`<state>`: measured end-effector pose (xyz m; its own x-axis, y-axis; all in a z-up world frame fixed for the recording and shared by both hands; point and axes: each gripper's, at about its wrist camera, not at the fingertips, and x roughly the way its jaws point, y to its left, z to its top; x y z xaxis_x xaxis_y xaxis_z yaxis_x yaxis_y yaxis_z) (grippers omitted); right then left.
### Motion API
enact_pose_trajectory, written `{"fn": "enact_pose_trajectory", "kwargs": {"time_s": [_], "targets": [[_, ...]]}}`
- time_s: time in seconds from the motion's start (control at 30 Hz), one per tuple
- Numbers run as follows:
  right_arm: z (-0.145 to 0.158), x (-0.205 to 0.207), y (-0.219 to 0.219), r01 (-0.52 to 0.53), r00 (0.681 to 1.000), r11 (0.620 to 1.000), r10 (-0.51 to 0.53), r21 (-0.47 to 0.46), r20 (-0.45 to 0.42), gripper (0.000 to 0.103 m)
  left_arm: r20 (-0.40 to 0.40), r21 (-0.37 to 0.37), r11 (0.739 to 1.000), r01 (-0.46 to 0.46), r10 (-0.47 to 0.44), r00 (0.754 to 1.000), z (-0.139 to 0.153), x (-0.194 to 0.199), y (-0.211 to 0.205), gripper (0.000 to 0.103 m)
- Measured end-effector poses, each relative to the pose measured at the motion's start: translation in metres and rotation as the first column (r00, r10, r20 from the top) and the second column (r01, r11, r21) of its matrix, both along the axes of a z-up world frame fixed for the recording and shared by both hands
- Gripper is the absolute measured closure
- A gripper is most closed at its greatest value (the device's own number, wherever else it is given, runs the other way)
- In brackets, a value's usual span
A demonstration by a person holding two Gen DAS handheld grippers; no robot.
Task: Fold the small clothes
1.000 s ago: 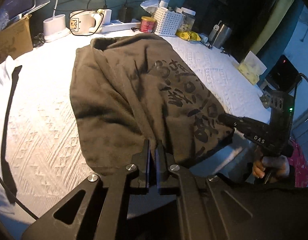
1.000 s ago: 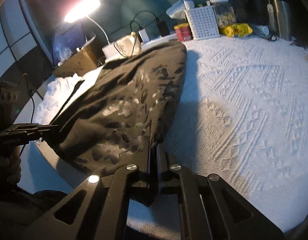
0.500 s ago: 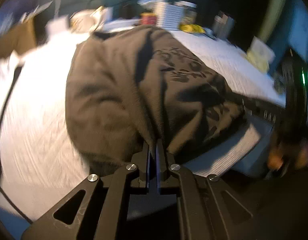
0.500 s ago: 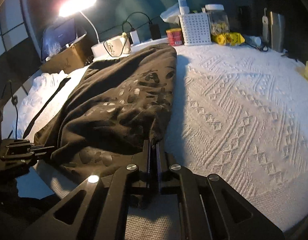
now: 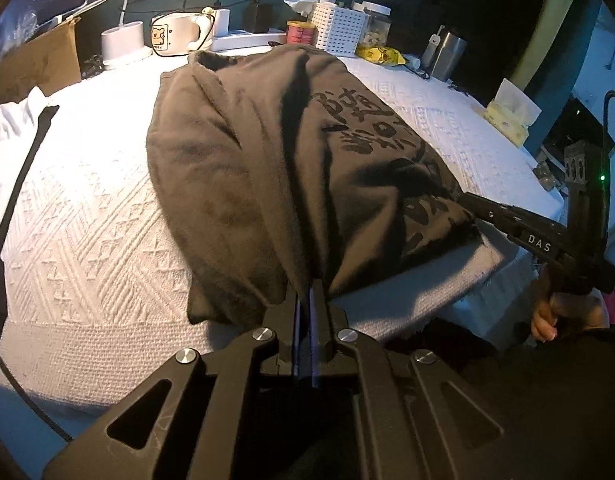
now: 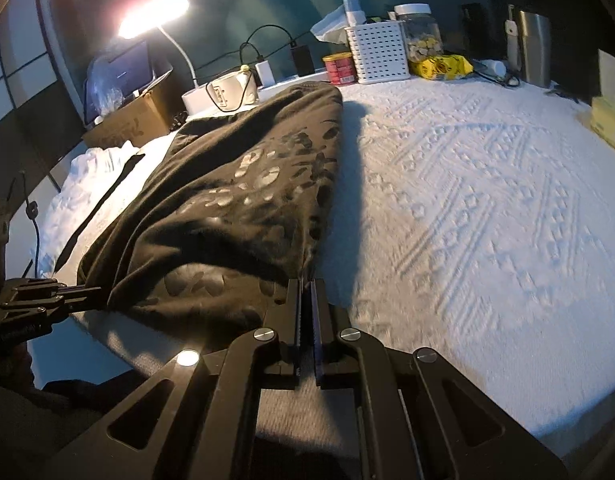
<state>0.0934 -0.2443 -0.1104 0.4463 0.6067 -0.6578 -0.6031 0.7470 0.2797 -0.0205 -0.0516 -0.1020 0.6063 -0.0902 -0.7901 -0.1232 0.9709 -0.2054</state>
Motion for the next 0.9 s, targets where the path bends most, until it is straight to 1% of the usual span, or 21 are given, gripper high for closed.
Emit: {"fn": "enact_pose_trajectory", "kwargs": {"time_s": [0.1, 0.2, 0.27, 0.5, 0.7, 0.77, 0.9], "targets": [[-0.002, -0.005, -0.008, 0.028, 1.0, 1.0, -0.027, 0.012, -0.016, 0.098, 0.011, -0.001, 1.0, 0.01, -0.01, 1.0, 0.0, -0.005, 0.002, 0.101], [0.002, -0.008, -0.007, 0.036, 0.999, 0.999, -0.037, -0.012, -0.016, 0.097, 0.025, -0.009, 1.0, 0.022, -0.021, 0.999, 0.001, -0.006, 0.003, 0.101], [0.002, -0.007, -0.008, 0.049, 0.998, 0.999, -0.049, -0.012, -0.027, 0.097, 0.04, -0.018, 1.0, 0.022, -0.021, 0.999, 0.003, -0.007, 0.006, 0.101], [0.003, -0.002, -0.004, 0.055, 0.997, 0.998, -0.057, -0.024, -0.052, 0.097, 0.102, -0.049, 0.998, -0.035, 0.04, 0.994, 0.01, -0.013, 0.023, 0.1], [0.004, -0.001, 0.0, 0.061, 0.997, 0.997, -0.063, -0.047, -0.054, 0.097, 0.162, -0.058, 0.997, -0.045, 0.054, 0.985, 0.016, -0.012, 0.03, 0.1], [0.004, 0.0, 0.0, 0.06, 0.996, 0.997, -0.063, -0.047, -0.06, 0.097, 0.157, -0.062, 0.997, -0.039, 0.048, 0.986, 0.014, -0.006, 0.032, 0.1], [0.005, 0.0, 0.0, 0.043, 0.996, 0.998, -0.047, -0.053, -0.079, 0.097, 0.13, -0.107, 0.994, -0.036, 0.05, 0.99, 0.007, 0.005, 0.036, 0.1]]}}
